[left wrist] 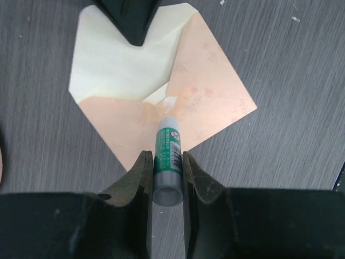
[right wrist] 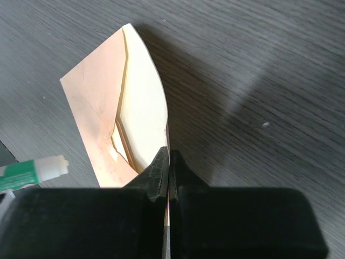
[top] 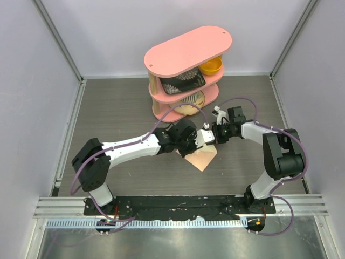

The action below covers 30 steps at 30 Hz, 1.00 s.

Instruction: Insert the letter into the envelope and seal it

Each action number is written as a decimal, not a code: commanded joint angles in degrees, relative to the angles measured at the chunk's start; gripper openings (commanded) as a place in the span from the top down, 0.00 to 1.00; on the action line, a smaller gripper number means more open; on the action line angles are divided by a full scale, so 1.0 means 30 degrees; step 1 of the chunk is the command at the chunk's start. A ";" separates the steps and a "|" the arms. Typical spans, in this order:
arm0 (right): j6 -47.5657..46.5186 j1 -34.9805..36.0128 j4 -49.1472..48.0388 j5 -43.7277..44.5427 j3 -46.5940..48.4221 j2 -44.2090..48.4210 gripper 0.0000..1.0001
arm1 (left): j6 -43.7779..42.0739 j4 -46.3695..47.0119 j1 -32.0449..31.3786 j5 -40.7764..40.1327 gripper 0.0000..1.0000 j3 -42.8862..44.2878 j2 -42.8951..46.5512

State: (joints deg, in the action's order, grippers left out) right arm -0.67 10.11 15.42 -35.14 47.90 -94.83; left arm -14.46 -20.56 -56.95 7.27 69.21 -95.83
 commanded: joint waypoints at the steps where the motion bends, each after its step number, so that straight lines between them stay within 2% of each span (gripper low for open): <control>1: 0.1247 0.0175 -0.1826 -0.0476 -0.0612 0.1634 0.99 | -0.0484 -0.0237 -0.0295 -0.0723 1.00 0.0865 -0.0516; 19: 0.1072 0.0790 -0.1802 0.0052 -0.0850 0.1961 0.99 | -0.0893 -0.0296 -0.0236 -0.2158 1.00 0.1569 -0.2597; 30: 0.1248 0.1288 -0.1654 0.0286 -0.0498 0.1433 0.99 | -0.0893 -0.0735 -0.0236 -0.1866 1.00 0.2154 -0.3533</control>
State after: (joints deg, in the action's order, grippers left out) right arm 2.72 13.45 11.57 -34.59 44.97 -90.41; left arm -16.58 -21.96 -57.74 1.65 72.40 -104.66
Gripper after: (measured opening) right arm 0.029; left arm 0.236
